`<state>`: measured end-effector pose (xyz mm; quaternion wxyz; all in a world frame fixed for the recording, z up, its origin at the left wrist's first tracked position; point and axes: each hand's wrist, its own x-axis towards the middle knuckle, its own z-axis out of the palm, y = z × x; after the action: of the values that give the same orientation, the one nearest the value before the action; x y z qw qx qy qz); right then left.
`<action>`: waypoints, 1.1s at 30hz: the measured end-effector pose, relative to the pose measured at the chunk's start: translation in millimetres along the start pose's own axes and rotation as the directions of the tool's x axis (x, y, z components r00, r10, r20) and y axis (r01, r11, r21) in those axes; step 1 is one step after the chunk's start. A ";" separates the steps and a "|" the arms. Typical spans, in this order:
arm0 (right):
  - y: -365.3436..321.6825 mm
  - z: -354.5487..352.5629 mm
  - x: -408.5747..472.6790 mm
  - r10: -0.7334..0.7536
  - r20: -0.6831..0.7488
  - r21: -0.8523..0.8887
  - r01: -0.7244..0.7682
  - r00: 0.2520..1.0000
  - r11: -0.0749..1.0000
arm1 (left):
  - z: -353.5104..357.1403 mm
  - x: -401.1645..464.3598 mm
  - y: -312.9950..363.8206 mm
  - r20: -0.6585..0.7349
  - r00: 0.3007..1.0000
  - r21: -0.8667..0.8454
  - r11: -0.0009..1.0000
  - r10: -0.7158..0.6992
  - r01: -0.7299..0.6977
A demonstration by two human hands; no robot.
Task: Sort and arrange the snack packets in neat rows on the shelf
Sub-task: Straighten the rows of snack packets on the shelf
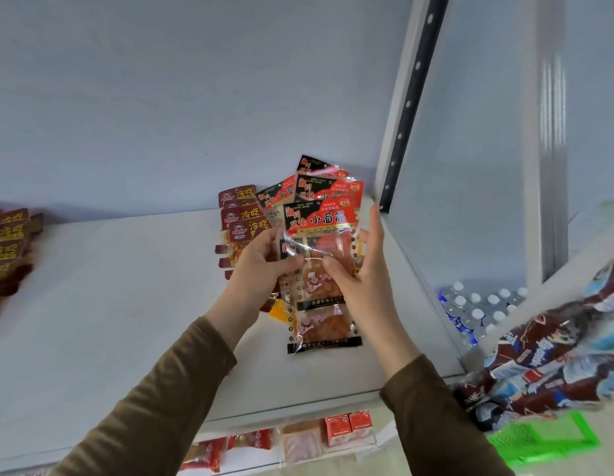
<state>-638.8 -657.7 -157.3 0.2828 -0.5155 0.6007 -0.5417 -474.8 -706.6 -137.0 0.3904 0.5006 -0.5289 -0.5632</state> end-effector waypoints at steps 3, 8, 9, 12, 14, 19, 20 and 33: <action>-0.9 2.7 0.8 0.020 0.002 0.057 -0.020 1.000 0.998 | -4.1 -4.7 4.8 0.057 0.996 -0.235 0.969 -0.061 0.073; -6.7 12.8 7.1 0.000 -0.111 0.109 0.012 0.994 0.994 | -8.5 -14.6 5.8 0.238 0.967 0.015 0.995 0.089 -0.095; -7.4 15.5 7.8 0.001 -0.128 0.119 0.015 0.992 0.993 | -9.8 -16.3 6.9 0.261 0.959 0.038 0.991 0.111 -0.125; -10.0 25.4 7.8 0.062 -0.159 0.261 -0.019 0.985 0.965 | -13.7 -18.1 6.4 0.244 0.957 -0.070 0.987 0.156 -0.143; -15.4 32.6 7.8 0.113 -0.117 0.362 -0.063 0.987 0.930 | -12.8 -20.5 2.7 0.173 0.977 -0.176 0.980 0.125 -0.094; -30.0 58.8 0.4 0.113 0.112 0.332 -0.145 0.987 0.932 | -22.2 -21.5 -9.4 0.032 0.999 -0.375 0.927 0.040 -0.025; -33.5 64.3 -2.1 0.114 0.155 0.300 -0.157 0.981 0.941 | -26.9 -21.9 -10.4 0.009 0.999 -0.399 0.917 0.032 -0.026; -13.2 39.8 86.2 0.103 -0.081 -0.635 -0.131 0.991 0.761 | -76.1 -25.4 -8.1 -0.262 0.965 -0.473 0.873 -0.010 -0.119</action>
<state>-625.6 -750.3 -136.0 0.1116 -0.5313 0.7855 -0.2970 -394.8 -696.5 -136.6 0.5841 0.4402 -0.3302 -0.5967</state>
